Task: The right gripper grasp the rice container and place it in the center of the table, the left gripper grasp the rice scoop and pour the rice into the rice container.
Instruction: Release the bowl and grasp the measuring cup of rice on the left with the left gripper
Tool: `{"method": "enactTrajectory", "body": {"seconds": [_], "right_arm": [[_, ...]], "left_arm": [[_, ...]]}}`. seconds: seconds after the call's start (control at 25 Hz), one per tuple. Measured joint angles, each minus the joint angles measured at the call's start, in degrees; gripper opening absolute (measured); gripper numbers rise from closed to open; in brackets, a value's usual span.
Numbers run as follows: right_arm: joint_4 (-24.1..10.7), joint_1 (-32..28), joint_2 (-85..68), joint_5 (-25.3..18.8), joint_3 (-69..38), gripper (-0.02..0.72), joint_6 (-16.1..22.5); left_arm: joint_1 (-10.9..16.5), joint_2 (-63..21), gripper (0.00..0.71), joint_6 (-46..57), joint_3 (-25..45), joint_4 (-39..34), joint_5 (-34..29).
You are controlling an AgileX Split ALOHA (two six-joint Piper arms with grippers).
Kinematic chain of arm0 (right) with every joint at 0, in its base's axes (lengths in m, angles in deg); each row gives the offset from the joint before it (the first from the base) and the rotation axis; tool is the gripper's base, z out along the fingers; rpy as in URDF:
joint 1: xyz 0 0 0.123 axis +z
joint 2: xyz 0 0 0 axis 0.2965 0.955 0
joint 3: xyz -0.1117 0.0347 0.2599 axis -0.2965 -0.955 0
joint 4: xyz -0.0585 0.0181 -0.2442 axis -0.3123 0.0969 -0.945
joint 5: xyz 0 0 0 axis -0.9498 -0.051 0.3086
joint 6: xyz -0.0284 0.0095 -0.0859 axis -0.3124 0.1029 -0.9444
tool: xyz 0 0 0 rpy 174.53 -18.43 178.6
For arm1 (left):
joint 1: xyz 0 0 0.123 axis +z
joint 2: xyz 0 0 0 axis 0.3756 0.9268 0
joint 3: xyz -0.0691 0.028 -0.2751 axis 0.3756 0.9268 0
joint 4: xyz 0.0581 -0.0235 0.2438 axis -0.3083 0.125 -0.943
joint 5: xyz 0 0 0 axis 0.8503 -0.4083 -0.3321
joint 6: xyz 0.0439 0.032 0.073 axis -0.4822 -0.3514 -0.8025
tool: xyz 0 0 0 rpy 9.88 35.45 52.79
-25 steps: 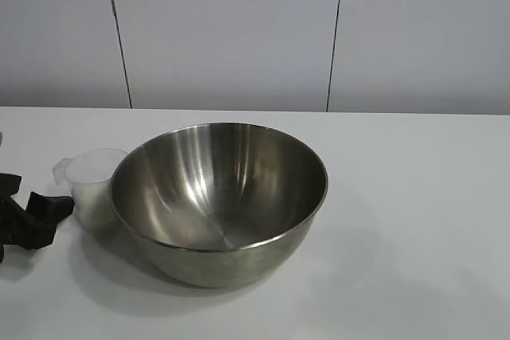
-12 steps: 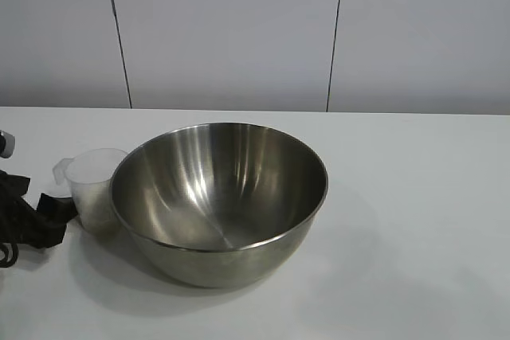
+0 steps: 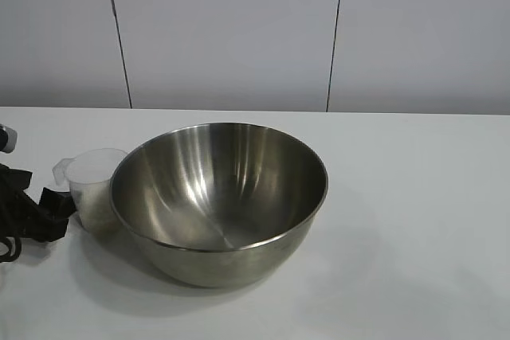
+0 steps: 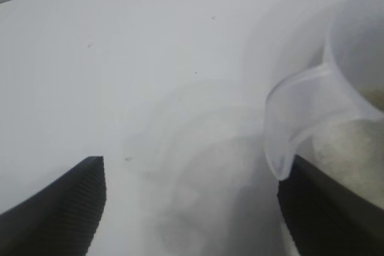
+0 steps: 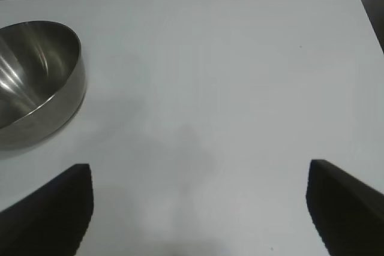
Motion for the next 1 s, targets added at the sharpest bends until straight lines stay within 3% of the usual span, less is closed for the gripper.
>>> {"method": "enactTrajectory", "body": {"seconds": [0.36,0.44,0.6,0.68,0.8,1.0], "right_arm": [[0.00,0.00,0.00,0.00,0.00,0.661,0.06],[0.00,0.00,0.00,0.00,0.00,0.661,0.06],[0.09,0.00,0.00,0.00,0.00,0.661,0.06],[0.26,0.00,0.00,0.00,0.00,0.661,0.06],[0.32,0.00,0.00,0.00,0.00,0.661,0.06],[0.39,0.00,0.00,0.00,0.00,0.661,0.06]], "left_arm": [[0.00,-2.10,0.562,1.17,-1.62,0.00,-0.16],[0.00,-2.10,0.493,1.17,-1.62,0.00,-0.16],[0.00,-2.61,0.158,1.23,-1.73,-1.79,-0.21],[0.00,-3.35,0.062,1.23,-1.90,-3.18,-0.22],[0.00,-4.28,0.017,1.23,-1.98,-3.76,-0.22],[0.00,-5.31,0.007,2.23,-1.98,-4.66,-0.54]]}}
